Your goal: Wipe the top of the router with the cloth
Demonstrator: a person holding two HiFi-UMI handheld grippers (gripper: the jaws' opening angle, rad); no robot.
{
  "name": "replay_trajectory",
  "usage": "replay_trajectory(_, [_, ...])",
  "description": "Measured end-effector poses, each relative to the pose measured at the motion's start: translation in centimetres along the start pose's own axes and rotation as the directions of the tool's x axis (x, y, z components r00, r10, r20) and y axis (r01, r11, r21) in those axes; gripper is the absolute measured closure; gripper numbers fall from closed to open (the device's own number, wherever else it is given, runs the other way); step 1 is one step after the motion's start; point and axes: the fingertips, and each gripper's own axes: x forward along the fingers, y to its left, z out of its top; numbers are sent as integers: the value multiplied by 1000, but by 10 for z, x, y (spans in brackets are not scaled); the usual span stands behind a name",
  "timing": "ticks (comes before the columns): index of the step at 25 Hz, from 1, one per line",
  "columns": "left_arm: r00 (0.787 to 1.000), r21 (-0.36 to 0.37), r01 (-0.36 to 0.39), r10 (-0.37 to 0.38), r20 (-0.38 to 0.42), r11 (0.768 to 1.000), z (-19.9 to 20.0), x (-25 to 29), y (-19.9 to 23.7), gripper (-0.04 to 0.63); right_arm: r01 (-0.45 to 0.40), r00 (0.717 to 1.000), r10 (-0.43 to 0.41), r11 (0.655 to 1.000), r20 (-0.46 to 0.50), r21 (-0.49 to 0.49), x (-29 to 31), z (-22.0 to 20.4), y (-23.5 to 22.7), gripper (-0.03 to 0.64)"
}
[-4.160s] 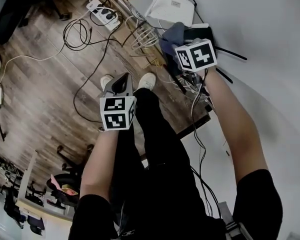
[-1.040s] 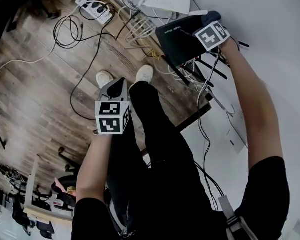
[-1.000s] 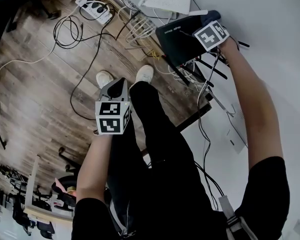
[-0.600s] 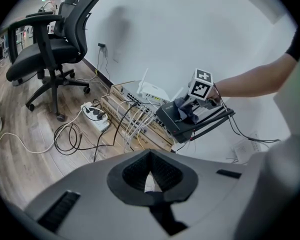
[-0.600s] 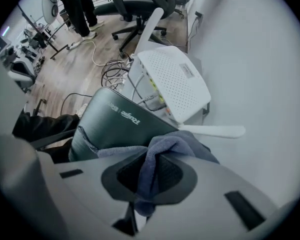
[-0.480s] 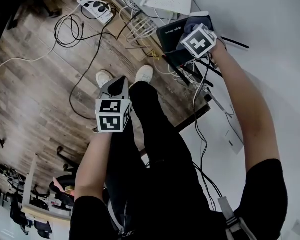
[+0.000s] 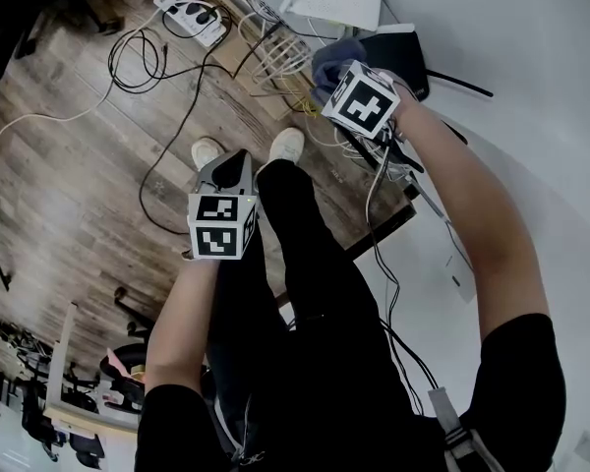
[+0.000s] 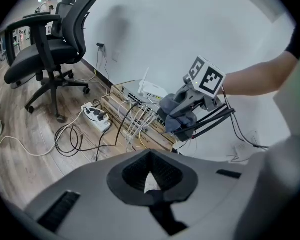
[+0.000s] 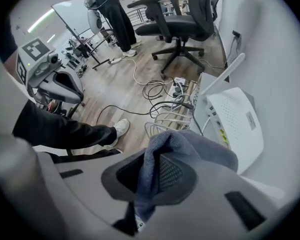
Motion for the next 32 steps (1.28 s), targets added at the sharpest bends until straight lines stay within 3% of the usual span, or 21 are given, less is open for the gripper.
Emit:
replay_trajectory(5, [1000, 2, 3, -3, 1, 1000, 3, 1, 4, 601, -40, 999, 39, 998, 20, 54, 2, -12, 5, 594])
replay_trajectory(10, [1000, 34, -9, 9, -5, 999, 4, 3, 7, 601, -132, 991, 134, 984, -5, 122, 5, -41, 23, 594])
replay_trajectory(15, [1000, 47, 2, -2, -7, 999, 6, 4, 6, 601, -133, 990, 139, 977, -28, 165, 2, -59, 15, 594])
replay_trajectory(25, [1000, 60, -6, 7, -13, 998, 6, 4, 12, 601, 5, 982, 49, 958, -183, 286, -13, -122, -43, 594])
replay_trajectory(32, [1000, 47, -1, 2, -25, 999, -1, 6, 14, 601, 162, 944, -94, 966, -315, 200, -23, -158, -83, 594])
